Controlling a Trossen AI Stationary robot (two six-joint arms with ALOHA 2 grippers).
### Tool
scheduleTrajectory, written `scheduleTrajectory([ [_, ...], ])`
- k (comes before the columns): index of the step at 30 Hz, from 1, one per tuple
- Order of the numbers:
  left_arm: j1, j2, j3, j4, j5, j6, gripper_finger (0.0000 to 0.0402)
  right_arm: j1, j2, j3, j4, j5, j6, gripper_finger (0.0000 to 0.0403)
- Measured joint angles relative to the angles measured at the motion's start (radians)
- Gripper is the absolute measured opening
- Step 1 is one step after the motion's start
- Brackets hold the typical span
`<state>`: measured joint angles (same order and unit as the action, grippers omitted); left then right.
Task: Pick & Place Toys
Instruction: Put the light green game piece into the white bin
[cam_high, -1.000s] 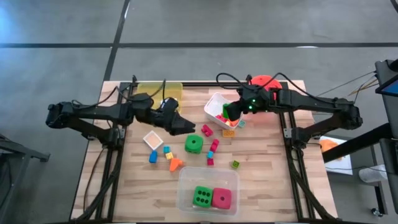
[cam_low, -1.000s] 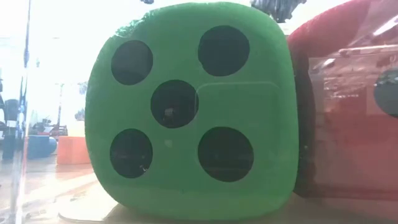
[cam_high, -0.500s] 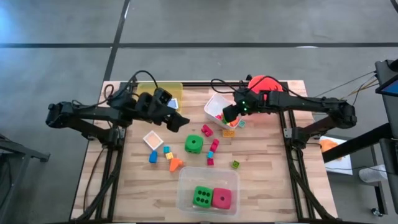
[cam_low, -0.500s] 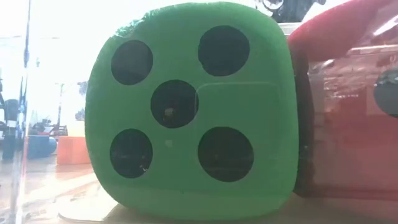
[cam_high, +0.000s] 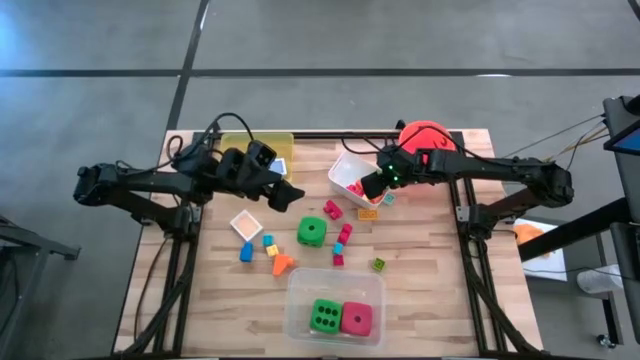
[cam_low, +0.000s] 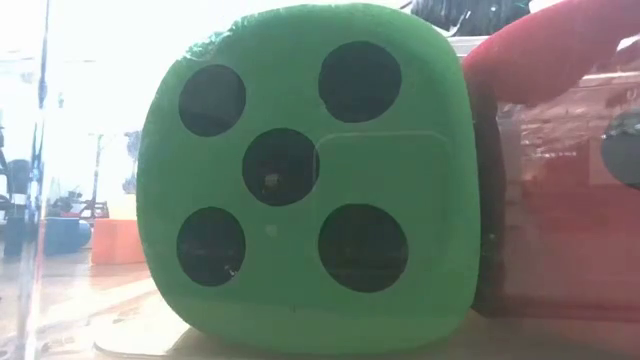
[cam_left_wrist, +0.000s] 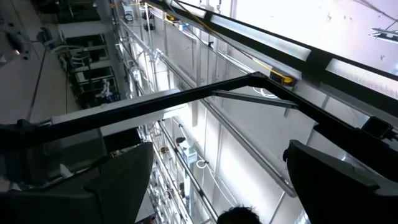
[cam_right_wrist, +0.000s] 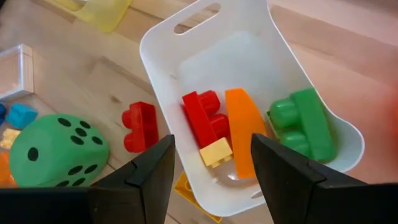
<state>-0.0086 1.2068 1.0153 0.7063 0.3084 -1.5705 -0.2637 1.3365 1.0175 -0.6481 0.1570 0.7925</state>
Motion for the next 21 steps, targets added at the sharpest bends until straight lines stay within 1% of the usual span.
scheduleTrajectory([
  [13,0.0,0.0,0.0,-0.005,0.0,0.002,0.0354,-0.003,0.0,-0.006,0.001,-0.024,0.0,0.0203],
  [17,0.0,0.0,0.0,-0.033,0.0,0.002,0.0354,-0.004,0.0,-0.006,0.003,-0.023,-0.005,0.0203],
  [21,0.0,0.0,0.0,-0.073,0.0,0.002,0.0354,-0.032,0.001,-0.006,-0.001,-0.024,-0.04,0.0203],
])
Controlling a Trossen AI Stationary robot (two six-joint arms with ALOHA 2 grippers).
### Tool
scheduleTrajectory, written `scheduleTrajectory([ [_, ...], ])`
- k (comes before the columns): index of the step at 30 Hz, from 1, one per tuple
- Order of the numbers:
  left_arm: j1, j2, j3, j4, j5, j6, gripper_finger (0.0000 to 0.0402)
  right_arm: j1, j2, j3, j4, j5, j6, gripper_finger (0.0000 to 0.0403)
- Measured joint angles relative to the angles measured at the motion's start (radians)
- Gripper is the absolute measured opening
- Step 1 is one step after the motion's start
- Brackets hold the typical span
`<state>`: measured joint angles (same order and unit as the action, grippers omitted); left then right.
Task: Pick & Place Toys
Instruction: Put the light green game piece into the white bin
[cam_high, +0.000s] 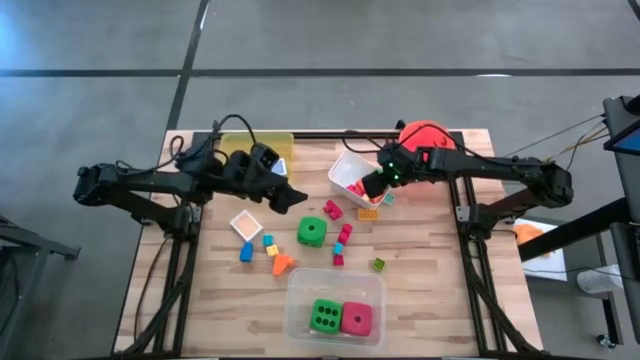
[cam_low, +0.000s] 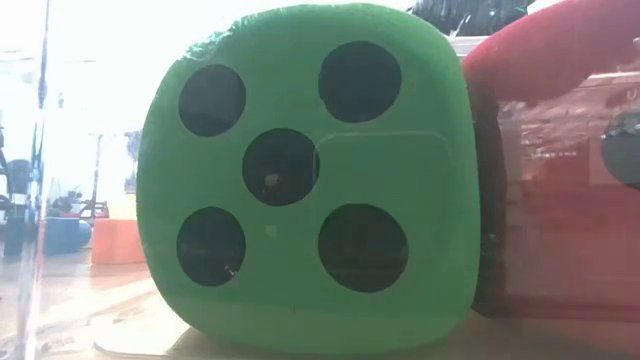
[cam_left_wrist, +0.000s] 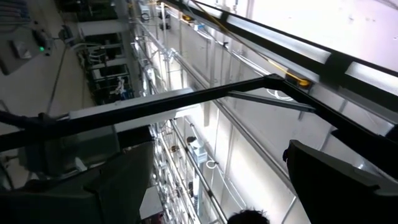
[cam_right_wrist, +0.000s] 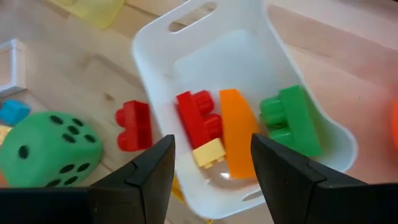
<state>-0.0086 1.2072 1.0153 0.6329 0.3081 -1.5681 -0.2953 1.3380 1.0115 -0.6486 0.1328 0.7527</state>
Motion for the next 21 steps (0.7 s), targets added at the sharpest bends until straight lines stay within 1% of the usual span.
scheduleTrajectory([
  [5,0.0,0.0,0.0,-0.009,0.0,0.007,0.0354,-0.044,0.013,0.0,-0.043,-0.009,-0.008,0.0203],
  [10,0.0,0.001,0.0,-0.012,0.001,0.051,0.0354,-0.046,0.025,0.0,-0.066,-0.012,-0.022,0.0203],
  [12,0.0,-0.002,0.0,-0.042,0.008,0.065,0.0354,-0.044,0.027,0.0,-0.081,-0.028,-0.027,0.0203],
  [14,0.0,-0.013,0.0,-0.124,0.024,0.095,0.0354,-0.03,0.018,0.0,-0.094,-0.048,-0.047,0.0203],
  [17,0.0,-0.056,0.001,-0.328,0.025,0.15,0.0354,0.02,-0.017,0.006,-0.112,-0.074,-0.076,0.0203],
  [21,0.0,-0.129,0.001,-0.652,-0.046,0.228,0.0354,0.121,-0.074,0.008,-0.112,-0.135,-0.149,0.0203],
])
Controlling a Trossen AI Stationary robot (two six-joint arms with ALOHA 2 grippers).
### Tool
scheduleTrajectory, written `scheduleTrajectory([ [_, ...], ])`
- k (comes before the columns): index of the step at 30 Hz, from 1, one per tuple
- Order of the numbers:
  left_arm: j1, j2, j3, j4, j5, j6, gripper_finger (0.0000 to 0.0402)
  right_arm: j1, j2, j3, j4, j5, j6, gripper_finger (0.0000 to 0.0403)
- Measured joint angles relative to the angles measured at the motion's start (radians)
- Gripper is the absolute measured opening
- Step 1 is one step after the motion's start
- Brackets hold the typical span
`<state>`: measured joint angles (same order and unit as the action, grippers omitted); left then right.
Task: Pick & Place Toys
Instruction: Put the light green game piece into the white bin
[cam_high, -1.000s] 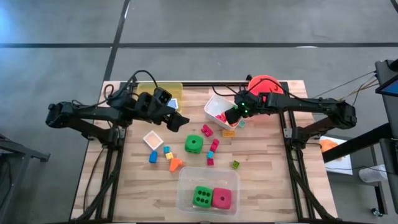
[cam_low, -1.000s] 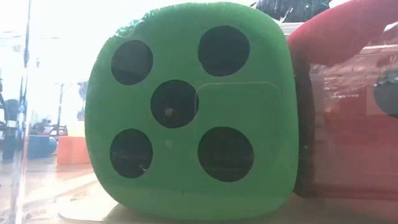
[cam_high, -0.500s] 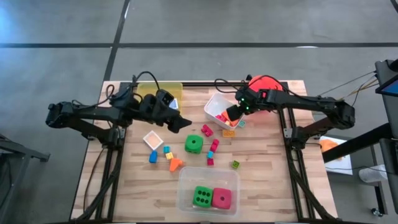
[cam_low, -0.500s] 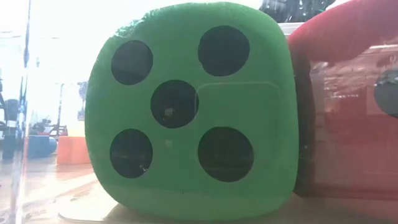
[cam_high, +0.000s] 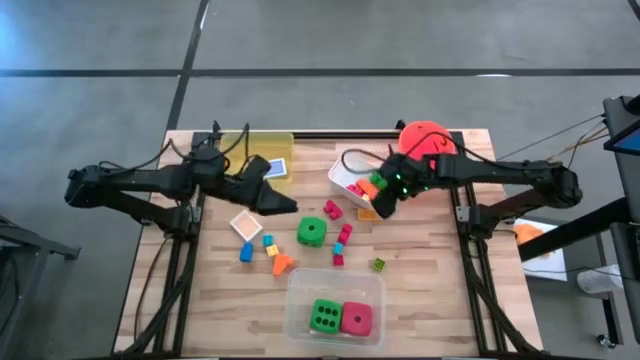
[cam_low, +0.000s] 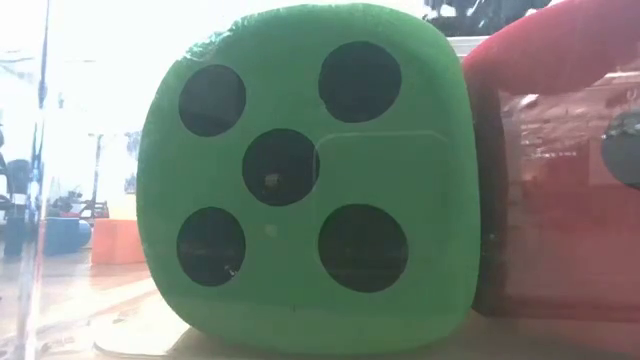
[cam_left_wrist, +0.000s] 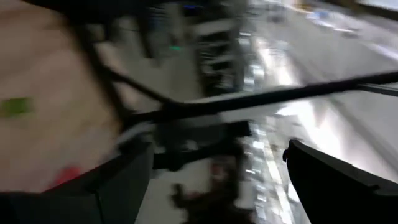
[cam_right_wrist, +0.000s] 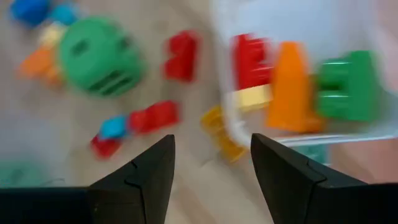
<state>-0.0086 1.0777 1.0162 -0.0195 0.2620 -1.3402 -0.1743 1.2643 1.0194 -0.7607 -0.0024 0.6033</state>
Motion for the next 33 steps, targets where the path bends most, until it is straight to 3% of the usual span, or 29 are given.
scheduleTrajectory([
  [6,0.0,-0.088,0.0,-0.422,-0.126,0.032,0.0354,0.184,-0.032,-0.001,-0.033,-0.108,-0.081,0.0203],
  [14,0.001,-0.106,-0.001,-0.805,-0.218,0.025,0.0354,0.431,-0.032,-0.029,-0.073,-0.012,-0.089,0.0203],
  [19,0.001,-0.1,-0.002,-0.854,-0.218,0.035,0.0354,0.54,-0.032,-0.067,-0.053,0.078,-0.104,0.0203],
  [24,0.001,-0.1,-0.002,-0.853,-0.218,0.044,0.0354,0.59,-0.024,-0.168,0.1,0.084,-0.154,0.0203],
  [29,0.001,-0.1,-0.002,-0.846,-0.218,0.04,0.0354,0.595,0.001,-0.29,0.334,0.089,-0.083,0.0203],
  [33,0.001,-0.101,-0.002,-0.846,-0.212,0.033,0.0354,0.597,0.019,-0.342,0.417,0.138,0.01,0.0203],
])
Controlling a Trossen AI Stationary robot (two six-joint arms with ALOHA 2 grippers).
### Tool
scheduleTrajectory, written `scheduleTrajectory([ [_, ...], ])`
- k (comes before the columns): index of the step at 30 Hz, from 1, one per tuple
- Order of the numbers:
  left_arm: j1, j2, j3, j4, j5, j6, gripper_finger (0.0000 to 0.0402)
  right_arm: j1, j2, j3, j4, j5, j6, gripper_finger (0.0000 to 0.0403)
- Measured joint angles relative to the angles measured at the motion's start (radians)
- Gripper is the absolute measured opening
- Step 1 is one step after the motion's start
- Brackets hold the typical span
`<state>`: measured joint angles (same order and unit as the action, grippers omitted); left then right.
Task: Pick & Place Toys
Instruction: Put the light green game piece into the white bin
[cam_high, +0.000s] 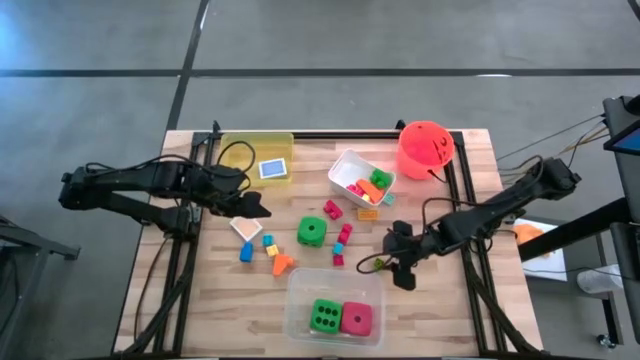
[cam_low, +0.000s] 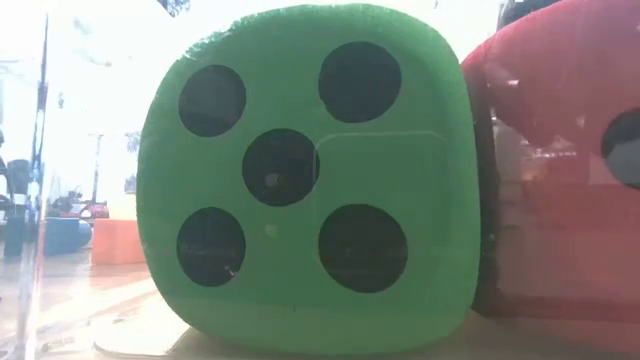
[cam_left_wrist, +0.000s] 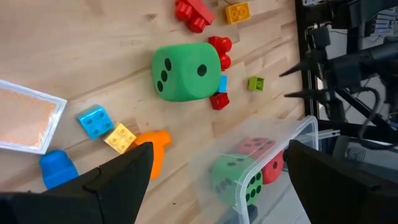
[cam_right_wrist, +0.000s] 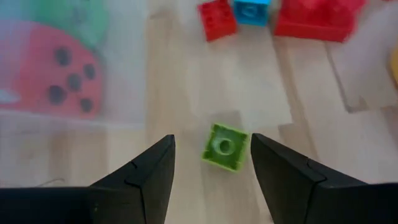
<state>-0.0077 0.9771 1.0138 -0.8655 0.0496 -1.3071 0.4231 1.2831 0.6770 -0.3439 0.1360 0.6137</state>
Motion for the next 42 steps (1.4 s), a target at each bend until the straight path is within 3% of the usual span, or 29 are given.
scheduleTrajectory([
  [6,0.0,0.001,0.0,0.003,0.002,-0.009,0.0354,0.008,0.072,-0.015,0.067,0.02,0.038,0.0203],
  [14,0.001,0.002,0.0,0.005,0.005,-0.01,0.0354,0.058,0.256,0.071,0.053,0.029,0.038,0.0203],
  [18,0.001,0.002,0.0,0.008,0.021,-0.029,0.0354,0.072,0.307,0.1,0.026,0.096,0.095,0.0203],
  [31,0.001,0.002,0.001,0.008,0.029,-0.028,0.0354,0.085,0.274,0.131,-0.005,0.131,0.084,0.0203],
  [42,0.0,0.002,0.002,0.008,0.029,-0.027,0.0354,0.088,0.256,0.124,-0.09,0.207,0.196,0.0203],
])
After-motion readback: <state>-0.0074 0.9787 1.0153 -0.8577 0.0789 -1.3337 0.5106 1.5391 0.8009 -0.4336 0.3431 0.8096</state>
